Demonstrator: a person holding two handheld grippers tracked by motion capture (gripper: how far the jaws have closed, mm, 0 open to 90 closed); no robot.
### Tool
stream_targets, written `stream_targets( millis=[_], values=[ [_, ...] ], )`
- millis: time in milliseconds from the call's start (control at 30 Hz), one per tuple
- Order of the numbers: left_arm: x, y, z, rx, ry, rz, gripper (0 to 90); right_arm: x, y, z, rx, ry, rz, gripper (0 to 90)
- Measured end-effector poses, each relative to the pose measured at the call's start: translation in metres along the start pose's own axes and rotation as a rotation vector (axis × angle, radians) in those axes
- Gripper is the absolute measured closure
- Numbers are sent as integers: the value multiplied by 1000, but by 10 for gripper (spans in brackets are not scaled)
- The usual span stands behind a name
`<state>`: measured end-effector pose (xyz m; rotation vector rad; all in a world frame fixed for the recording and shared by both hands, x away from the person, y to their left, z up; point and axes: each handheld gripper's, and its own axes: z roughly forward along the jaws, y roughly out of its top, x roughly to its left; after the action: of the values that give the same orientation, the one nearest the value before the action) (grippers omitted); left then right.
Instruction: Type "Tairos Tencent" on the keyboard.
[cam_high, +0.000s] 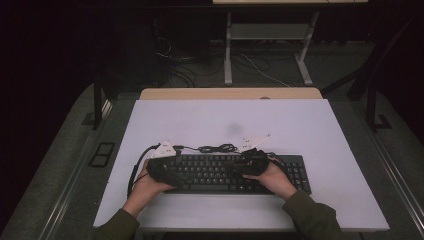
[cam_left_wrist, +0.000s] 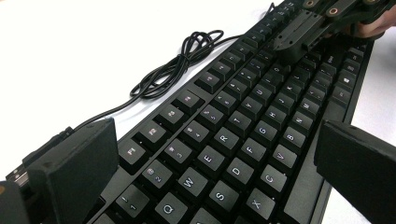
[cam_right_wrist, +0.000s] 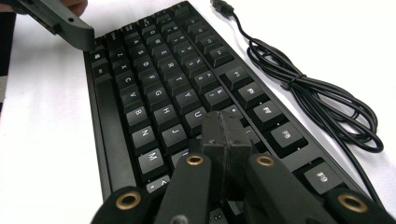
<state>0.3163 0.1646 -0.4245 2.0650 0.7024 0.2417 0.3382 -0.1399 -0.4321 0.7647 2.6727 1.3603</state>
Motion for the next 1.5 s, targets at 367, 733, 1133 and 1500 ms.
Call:
stream_targets(
  millis=[367,733,1133,1500],
  values=[
    [0,0,0,1,0,0,0,-1,-3,4,33,-12,-9,891],
    [0,0,0,5,1,3,0,-2,-4,6,49,-18,-8,891],
    [0,0,0,6,0,4,0,-3,-3,3,30,-15,-3,871],
    [0,0,0,4,-2,1,0,-8,-2,-6,-49,7,37,617]
  ],
)
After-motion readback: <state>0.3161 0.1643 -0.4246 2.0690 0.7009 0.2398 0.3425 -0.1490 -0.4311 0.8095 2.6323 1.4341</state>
